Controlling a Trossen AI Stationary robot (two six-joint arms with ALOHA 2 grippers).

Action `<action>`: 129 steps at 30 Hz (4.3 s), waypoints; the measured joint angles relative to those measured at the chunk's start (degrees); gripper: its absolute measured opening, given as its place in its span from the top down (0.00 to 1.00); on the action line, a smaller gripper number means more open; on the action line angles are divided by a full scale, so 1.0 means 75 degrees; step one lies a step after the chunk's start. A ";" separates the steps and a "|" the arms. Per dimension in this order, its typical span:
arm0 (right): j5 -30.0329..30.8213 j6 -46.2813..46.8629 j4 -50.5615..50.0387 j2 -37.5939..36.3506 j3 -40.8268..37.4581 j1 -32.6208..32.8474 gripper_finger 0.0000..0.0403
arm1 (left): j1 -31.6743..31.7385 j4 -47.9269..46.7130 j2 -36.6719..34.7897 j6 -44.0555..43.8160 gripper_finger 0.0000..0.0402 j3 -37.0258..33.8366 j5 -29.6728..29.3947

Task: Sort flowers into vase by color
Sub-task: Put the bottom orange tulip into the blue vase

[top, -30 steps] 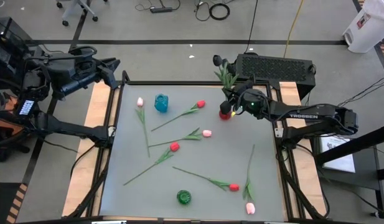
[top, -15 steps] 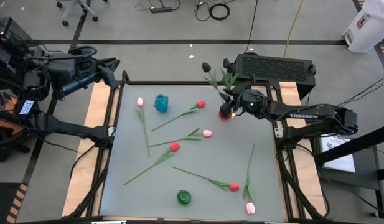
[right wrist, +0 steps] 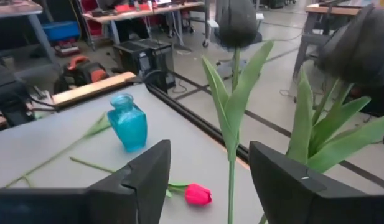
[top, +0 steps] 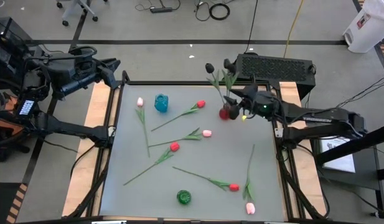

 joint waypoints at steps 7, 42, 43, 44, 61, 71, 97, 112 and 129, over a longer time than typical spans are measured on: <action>0.0003 0.0001 -0.0501 -0.0591 0.0000 0.0404 0.48 | 0.0000 0.0000 0.0000 -0.0003 0.74 -0.0001 0.0006; -0.1372 0.3608 -0.1757 -0.0974 0.0000 0.3811 0.48 | -0.0397 0.0009 0.1134 0.0000 0.74 -0.0003 0.4383; -0.1372 0.3610 -0.1824 -0.0974 0.0000 0.3863 0.48 | -0.0525 0.0012 0.1260 0.0005 0.74 -0.0003 0.4517; -0.1370 0.3610 -0.1895 -0.0974 0.0000 0.3913 0.48 | -0.0667 0.0012 0.1386 0.0008 0.74 -0.0002 0.4609; -0.1366 0.4466 -0.3083 -0.0971 0.0000 0.4192 0.48 | -0.2714 0.1091 0.3643 0.0281 0.74 -0.0004 0.4730; -0.1369 0.4466 -0.3674 -0.0971 0.0000 0.4502 0.48 | -0.3615 0.2242 0.4613 0.0456 0.74 -0.0003 0.4733; -0.1366 0.4405 -0.3824 -0.0974 0.0000 0.4519 0.48 | -0.4567 0.3998 0.7359 0.2745 0.74 -0.0003 0.4523; -0.1363 0.4399 -0.3818 -0.0974 0.0000 0.4519 0.48 | -0.4549 0.3955 0.8436 0.2611 0.74 0.0000 0.4464; -0.1331 0.4399 -0.3783 -0.0968 0.0003 0.4516 0.48 | -0.4501 0.4049 0.9229 0.2602 0.74 0.0004 0.4424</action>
